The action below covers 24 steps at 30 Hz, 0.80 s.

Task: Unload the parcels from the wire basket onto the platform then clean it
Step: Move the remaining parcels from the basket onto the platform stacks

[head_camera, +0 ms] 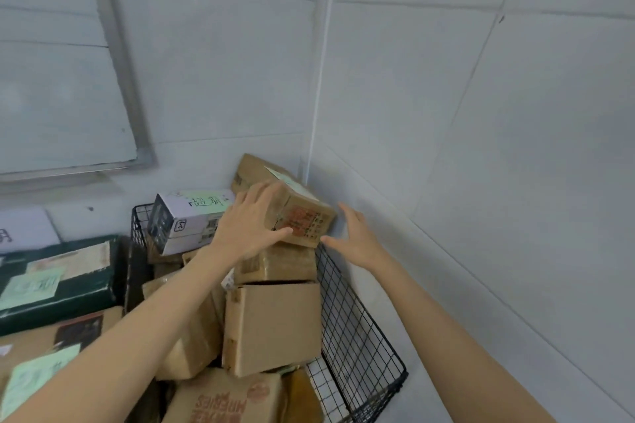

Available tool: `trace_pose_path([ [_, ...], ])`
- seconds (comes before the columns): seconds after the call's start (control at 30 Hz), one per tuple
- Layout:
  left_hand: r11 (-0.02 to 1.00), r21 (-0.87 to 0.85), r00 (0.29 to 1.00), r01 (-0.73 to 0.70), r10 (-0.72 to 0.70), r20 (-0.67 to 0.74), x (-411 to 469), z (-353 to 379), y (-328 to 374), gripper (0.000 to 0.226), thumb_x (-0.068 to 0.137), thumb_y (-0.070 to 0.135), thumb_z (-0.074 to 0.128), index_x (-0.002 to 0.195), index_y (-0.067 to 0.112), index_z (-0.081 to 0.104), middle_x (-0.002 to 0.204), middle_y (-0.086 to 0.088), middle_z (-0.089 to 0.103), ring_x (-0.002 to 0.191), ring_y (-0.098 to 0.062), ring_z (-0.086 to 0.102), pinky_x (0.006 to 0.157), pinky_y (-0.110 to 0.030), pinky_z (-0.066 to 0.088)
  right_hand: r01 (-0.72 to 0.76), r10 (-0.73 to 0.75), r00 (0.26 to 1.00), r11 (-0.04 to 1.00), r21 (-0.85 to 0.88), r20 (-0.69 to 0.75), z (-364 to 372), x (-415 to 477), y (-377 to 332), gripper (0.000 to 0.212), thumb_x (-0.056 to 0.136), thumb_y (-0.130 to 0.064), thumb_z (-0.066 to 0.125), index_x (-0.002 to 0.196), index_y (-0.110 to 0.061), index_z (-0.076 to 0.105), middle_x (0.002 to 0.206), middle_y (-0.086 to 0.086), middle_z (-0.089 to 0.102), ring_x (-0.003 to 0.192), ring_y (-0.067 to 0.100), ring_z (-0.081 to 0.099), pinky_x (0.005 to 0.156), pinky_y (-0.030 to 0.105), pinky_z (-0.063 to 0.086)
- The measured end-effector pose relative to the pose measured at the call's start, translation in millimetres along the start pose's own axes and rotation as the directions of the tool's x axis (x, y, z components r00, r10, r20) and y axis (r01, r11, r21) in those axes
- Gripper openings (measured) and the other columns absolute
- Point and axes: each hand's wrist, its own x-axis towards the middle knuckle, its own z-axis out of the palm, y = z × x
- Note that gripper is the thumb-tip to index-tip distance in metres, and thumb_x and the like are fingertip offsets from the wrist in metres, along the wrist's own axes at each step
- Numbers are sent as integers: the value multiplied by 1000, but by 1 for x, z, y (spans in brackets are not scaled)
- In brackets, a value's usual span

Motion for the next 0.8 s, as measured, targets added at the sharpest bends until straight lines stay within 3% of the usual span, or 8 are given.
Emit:
trace_pose_path([
  [0.17,994,-51,995,94,-92,43,18,9,-3,86,81,50,71,151,39,23,158,2,19,140,-31,30,99,-48,43,10,-13,999,996,91,36,10,42,8,89,87,-29,76,156,-17,22,158,8,30,147,24,23,118,41,24],
  [0.3,985,-104,988,138,-130,84,30,20,-10,88,78,49,74,149,43,22,159,-4,17,136,-37,37,106,-51,41,-14,-1,997,981,192,78,21,71,21,100,75,-36,82,155,-21,24,151,8,42,140,27,38,113,53,37],
  [0.47,980,-143,986,137,-120,120,37,34,-14,89,77,44,77,147,43,23,159,-4,20,131,-34,46,102,-51,45,0,-48,987,955,295,154,30,91,36,102,69,-30,88,152,-18,30,144,7,49,131,25,50,106,51,45],
  [0.5,975,-169,986,141,-122,115,37,35,-13,88,76,42,77,147,43,24,158,-5,23,130,-33,47,102,-51,45,5,-59,985,949,316,161,32,94,39,107,65,-36,89,152,-19,29,144,5,49,131,24,50,106,51,46],
  [0.6,961,-236,990,142,-135,47,33,39,-6,83,76,30,79,144,36,30,151,-6,35,122,-28,51,97,-42,48,33,-89,985,937,348,145,33,93,40,112,54,-50,86,149,-24,33,141,0,53,128,20,54,104,49,49],
  [0.7,941,-312,987,132,-153,-45,25,37,0,77,77,21,79,140,30,36,142,-5,44,111,-18,53,88,-28,45,85,-113,991,950,299,78,25,75,21,89,73,-21,87,147,-20,38,136,1,57,125,19,55,104,47,48],
  [0.8,921,-369,978,124,-175,-110,13,31,3,73,77,20,79,136,30,39,138,-2,47,116,-15,50,88,-21,44,165,-174,985,956,242,17,20,67,12,82,76,-16,85,145,-20,40,136,0,59,124,17,55,105,39,46],
])
